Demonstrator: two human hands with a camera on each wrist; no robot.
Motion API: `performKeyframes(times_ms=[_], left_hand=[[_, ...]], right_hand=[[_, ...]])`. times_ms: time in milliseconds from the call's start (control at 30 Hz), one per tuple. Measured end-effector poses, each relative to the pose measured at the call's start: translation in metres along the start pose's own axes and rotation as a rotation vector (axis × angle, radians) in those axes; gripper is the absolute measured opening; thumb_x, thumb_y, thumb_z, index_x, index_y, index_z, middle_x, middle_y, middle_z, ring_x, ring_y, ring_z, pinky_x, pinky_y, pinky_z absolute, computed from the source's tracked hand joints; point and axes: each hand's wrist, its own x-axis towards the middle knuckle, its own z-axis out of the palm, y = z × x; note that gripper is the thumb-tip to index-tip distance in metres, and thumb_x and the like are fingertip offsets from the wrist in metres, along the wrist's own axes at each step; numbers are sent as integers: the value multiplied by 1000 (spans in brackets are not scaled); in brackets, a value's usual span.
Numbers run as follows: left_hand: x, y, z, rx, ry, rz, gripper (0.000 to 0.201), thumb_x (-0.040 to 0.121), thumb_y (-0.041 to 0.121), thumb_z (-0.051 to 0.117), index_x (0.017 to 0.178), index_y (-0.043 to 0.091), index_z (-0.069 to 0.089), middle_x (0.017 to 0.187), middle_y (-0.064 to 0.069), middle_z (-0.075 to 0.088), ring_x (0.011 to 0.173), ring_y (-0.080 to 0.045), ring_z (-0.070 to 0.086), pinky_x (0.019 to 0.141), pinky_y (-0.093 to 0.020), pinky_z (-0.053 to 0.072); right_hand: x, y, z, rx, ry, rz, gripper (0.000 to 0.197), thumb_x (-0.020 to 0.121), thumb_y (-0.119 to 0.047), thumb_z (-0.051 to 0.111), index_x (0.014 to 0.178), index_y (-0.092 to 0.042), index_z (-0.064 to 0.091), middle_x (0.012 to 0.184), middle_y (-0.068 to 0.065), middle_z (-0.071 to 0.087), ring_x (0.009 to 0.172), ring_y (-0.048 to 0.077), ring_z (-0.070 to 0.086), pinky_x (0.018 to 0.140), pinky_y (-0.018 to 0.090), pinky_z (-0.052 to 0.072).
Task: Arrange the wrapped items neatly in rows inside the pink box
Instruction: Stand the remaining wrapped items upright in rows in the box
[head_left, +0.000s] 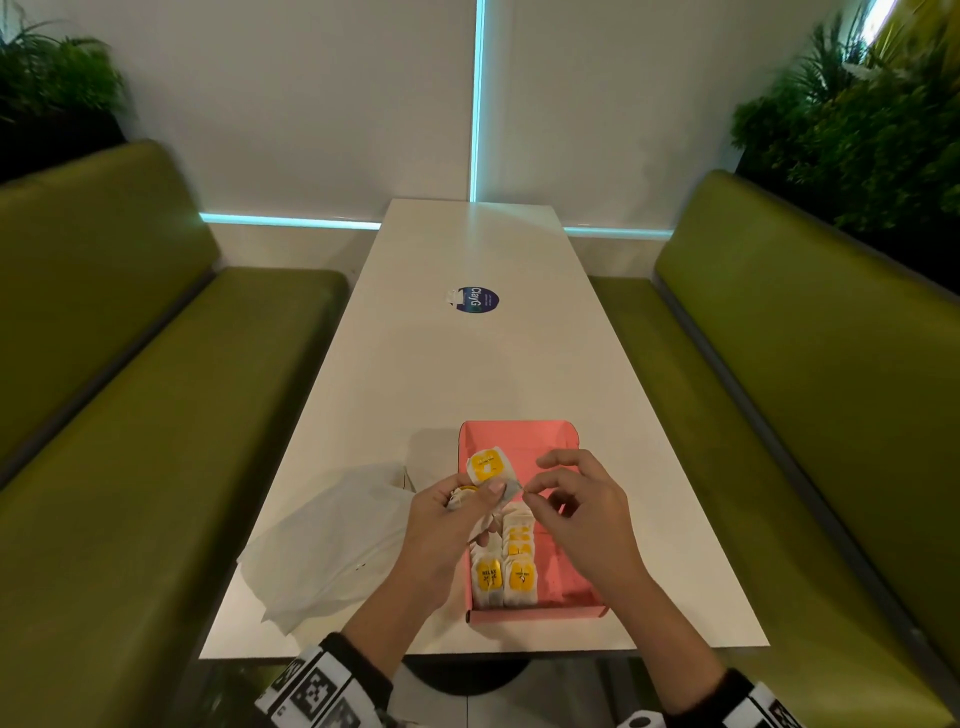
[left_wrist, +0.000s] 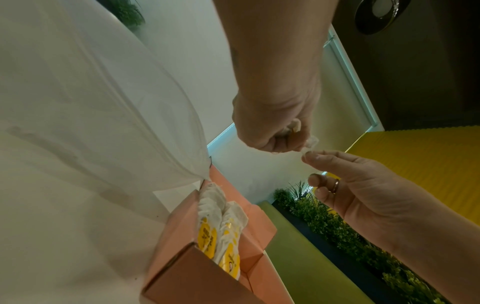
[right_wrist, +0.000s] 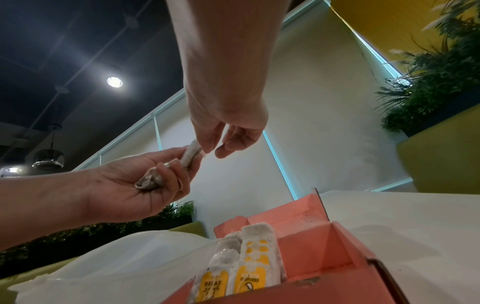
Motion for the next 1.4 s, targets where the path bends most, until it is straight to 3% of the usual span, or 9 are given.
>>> performKeyframes(times_ms=[333, 500, 633, 767, 933, 1000, 1133, 1233, 1400], left_hand=[[1, -3, 4, 37, 52, 82, 5, 83, 14, 68, 81, 9, 69, 58, 4, 62, 48, -7, 52, 46, -20, 43], [0, -6, 3, 76, 79, 111, 3, 83, 14, 68, 83, 13, 71, 62, 4, 64, 53, -8, 53, 49, -22, 44], [-2, -3, 5, 37, 74, 105, 6, 85, 12, 67, 80, 13, 70, 63, 3, 65, 52, -9, 53, 47, -21, 43], [-4, 0, 6, -28, 44, 78, 7, 84, 9, 66, 77, 10, 69, 64, -1, 64, 50, -11, 51, 46, -22, 42], [-5, 0, 4, -26, 6, 58, 6, 85, 9, 65, 81, 7, 69, 65, 0, 65, 51, -8, 55, 47, -20, 42], [-6, -1, 3, -10, -9, 45, 6, 85, 9, 65, 85, 5, 70, 67, 0, 66, 51, -7, 57, 47, -19, 43], [-7, -3, 4, 90, -46, 49, 6, 85, 11, 66, 84, 9, 72, 67, -2, 64, 52, -7, 54, 50, -22, 43], [-8, -5, 6, 155, -65, 48, 5, 84, 11, 67, 82, 11, 72, 66, 0, 64, 52, -6, 55, 50, -19, 45], [-9, -6, 1, 200, -100, 40, 13, 82, 15, 71, 94, 12, 72, 73, 6, 68, 56, 0, 59, 52, -16, 45]], right_hand=[[-9, -9, 11, -4, 150, -139, 5, 71, -16, 72, 76, -16, 72, 95, -24, 46, 77, 1, 56, 60, 8, 46], [-9, -9, 14, -28, 179, -224, 7, 70, -13, 73, 76, -13, 72, 91, -8, 52, 82, -16, 50, 64, 1, 42], [-11, -6, 16, -2, 99, -240, 5, 72, -12, 72, 76, -14, 72, 89, -11, 50, 67, -4, 52, 60, 4, 42], [-12, -2, 17, -44, 58, -146, 8, 73, -15, 72, 80, -15, 74, 92, -24, 47, 65, -4, 54, 61, 5, 42], [-4, -6, 1, -99, -42, 70, 10, 80, -7, 70, 85, -14, 74, 96, -16, 51, 63, 2, 55, 65, 5, 42], [2, -13, -10, -7, -46, 160, 13, 85, -8, 65, 86, -19, 70, 94, -17, 53, 65, 4, 57, 66, 9, 45], [14, -30, -24, 319, -128, 391, 8, 89, -20, 61, 85, -25, 65, 89, -2, 62, 56, 5, 59, 60, 23, 45], [18, -32, -25, 310, -218, 408, 4, 83, -17, 69, 82, -19, 66, 89, 2, 64, 64, 11, 58, 59, 21, 43], [21, -32, -27, 348, -143, 407, 13, 82, -9, 69, 74, -19, 65, 80, 4, 65, 69, 16, 57, 61, 23, 43]])
